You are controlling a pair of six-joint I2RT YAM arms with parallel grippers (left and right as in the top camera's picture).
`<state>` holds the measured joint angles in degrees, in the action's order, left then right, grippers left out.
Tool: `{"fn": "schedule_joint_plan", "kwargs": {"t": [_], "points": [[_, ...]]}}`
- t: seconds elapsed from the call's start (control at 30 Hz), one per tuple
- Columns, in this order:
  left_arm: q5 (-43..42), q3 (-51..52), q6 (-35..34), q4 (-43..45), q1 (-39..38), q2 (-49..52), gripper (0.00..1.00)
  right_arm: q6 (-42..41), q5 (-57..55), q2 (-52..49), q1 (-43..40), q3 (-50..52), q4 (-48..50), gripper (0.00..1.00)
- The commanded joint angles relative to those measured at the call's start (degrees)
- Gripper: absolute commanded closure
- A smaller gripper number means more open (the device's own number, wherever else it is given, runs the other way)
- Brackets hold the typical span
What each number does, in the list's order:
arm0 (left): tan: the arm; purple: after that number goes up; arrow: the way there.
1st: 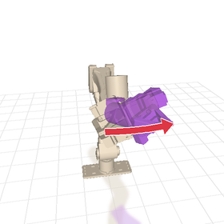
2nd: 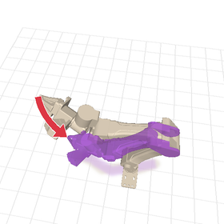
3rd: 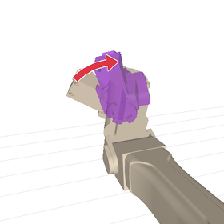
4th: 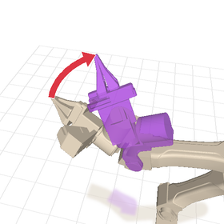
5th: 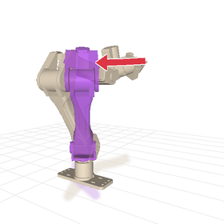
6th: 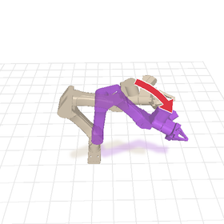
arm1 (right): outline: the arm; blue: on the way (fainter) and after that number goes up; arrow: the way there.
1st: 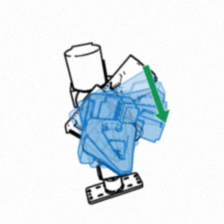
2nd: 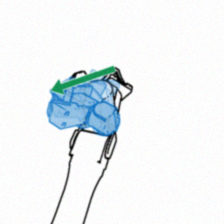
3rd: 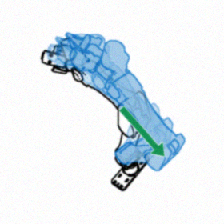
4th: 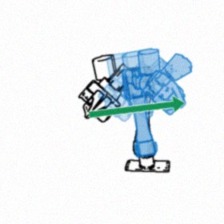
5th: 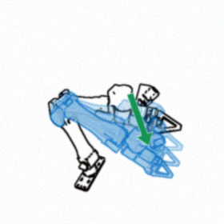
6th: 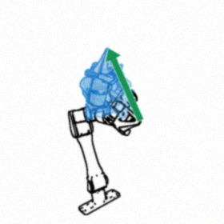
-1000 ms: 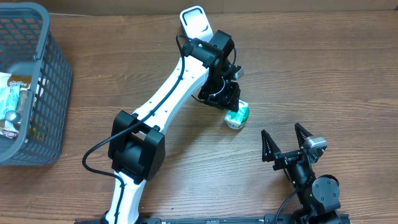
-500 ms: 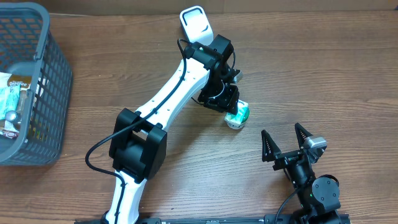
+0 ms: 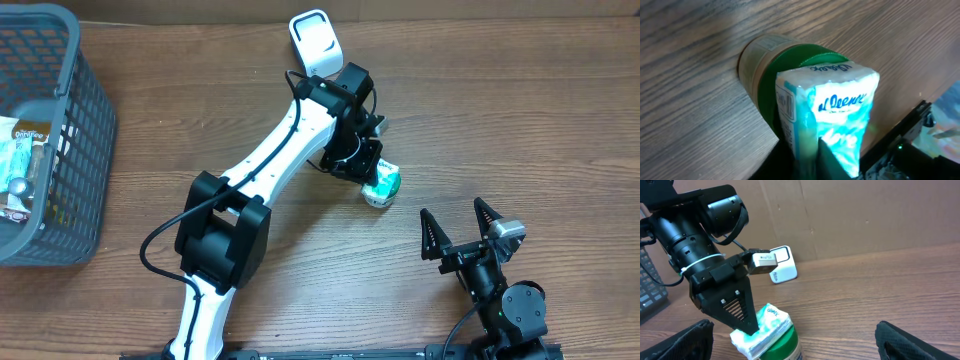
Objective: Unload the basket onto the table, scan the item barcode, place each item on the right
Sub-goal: 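Lower the green-capped jar onto the table and release it, then place the small Kleenex tissue pack beside the jar with left gripper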
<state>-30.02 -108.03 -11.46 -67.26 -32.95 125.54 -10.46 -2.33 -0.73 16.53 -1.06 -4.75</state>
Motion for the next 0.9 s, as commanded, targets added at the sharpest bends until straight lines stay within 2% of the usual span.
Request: {"fn": "schedule_joint_plan", "kwargs": {"t": [0.0, 0.2, 0.37, 0.53, 0.63, 0.73, 0.77, 0.87], "points": [[-0.6, 0.7, -0.4, -0.2, 0.5, 0.7, 0.96, 0.0, 0.1, 0.5, -0.2, 0.6, 0.1, 0.0], [-2.8, -4.4, -0.3, -2.8, 1.6, 0.1, 0.96, 0.0, 0.0, 0.5, -0.2, 0.6, 0.1, 0.0], [0.9, -9.6, -0.3, -6.6, 1.9, 0.0, 0.96, 0.0, 0.1, 0.5, -0.2, 0.6, 0.1, 0.0], [13.3, -12.9, -2.5, -11.2, 1.9, 0.0, 0.96, 0.0, 0.1, 0.5, -0.2, 0.6, 0.1, 0.0], [25.8, -13.0, -8.5, -14.3, 1.9, 0.0, 0.96, 0.0, 0.1, 0.5, -0.2, 0.6, 0.1, 0.0], [34.3, -13.0, -13.9, -16.4, 1.4, 0.0, 0.96, 0.0, 0.1, 0.5, -0.2, 0.6, 0.1, 0.0], [39.9, -12.8, -17.3, -17.4, 0.6, 0.0, 0.96, 0.0, 0.1, 0.5, -0.2, 0.6, 0.1, 0.0], [48.3, -11.9, -22.9, -18.7, -1.5, 0.0, 0.96, 0.0, 0.1, 0.5, -0.2, 0.6, 0.1, 0.0]]}}
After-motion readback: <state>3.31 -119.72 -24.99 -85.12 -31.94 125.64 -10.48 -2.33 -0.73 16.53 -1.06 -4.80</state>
